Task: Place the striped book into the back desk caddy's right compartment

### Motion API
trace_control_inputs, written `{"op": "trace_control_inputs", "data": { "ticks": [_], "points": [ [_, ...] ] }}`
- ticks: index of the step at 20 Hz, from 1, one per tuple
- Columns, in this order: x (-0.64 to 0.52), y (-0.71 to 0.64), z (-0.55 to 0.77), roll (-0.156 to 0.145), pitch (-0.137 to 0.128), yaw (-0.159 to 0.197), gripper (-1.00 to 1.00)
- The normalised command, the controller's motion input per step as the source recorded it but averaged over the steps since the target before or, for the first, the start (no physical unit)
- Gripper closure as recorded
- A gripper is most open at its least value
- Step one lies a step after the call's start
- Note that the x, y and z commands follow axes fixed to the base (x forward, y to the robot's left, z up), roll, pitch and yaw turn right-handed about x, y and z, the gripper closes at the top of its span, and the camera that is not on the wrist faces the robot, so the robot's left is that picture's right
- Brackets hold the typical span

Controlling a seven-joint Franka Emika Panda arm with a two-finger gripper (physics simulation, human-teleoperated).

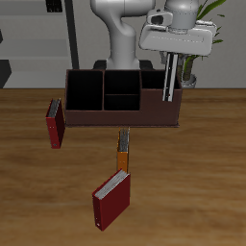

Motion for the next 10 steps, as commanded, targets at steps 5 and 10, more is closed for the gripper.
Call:
{"op": "trace_control_inputs", "data": {
  "ticks": [5, 10],
  "points": [
    [-0.44, 0.01, 0.31, 0.009, -0.022, 0.064, 1.0],
    [-0.4, 0.04, 0.23, 0.003, -0.019, 0.034, 1.0]
  ]
}}
